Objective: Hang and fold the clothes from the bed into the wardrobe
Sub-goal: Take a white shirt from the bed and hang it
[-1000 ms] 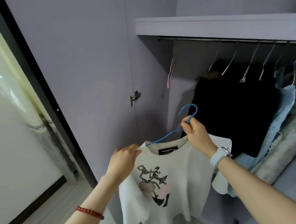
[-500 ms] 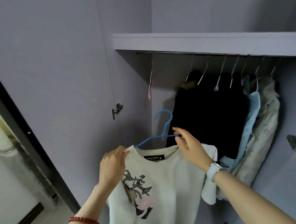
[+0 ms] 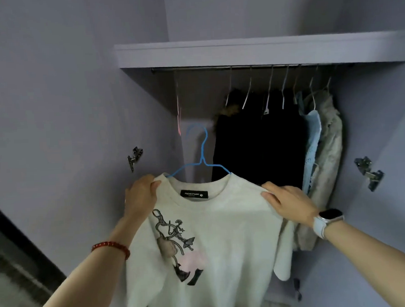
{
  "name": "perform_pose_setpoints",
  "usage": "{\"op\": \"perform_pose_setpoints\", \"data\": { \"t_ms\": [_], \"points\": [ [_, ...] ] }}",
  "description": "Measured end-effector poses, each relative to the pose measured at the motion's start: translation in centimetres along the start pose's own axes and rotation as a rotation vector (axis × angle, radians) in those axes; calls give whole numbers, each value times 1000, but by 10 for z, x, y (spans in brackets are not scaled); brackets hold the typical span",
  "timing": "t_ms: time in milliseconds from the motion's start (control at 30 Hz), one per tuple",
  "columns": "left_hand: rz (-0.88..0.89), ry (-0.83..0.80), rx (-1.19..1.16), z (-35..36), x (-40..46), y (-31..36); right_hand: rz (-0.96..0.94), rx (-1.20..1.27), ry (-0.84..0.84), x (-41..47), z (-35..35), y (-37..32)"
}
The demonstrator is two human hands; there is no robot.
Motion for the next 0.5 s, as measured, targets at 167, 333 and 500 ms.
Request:
{"op": "perform_pose_setpoints", "data": {
  "t_ms": [167, 333, 500],
  "points": [
    [-86, -133, -25, 16, 32, 13, 77, 45, 132, 2, -11, -17],
    [-131, -200, -184, 30, 23, 25, 310, 83, 195, 27, 13, -46],
    [-174, -207, -237, 27, 36, 15, 394, 213, 200, 61, 18, -78]
  ]
}}
Point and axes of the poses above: each hand's wrist, its own x-axis towards the middle knuckle, its own z-axis out of the palm, y = z × x, the point moved 3 cm from there along x, towards the middle knuckle, and after that the axes turned 6 degrees about -y, right-handed, at the moved point
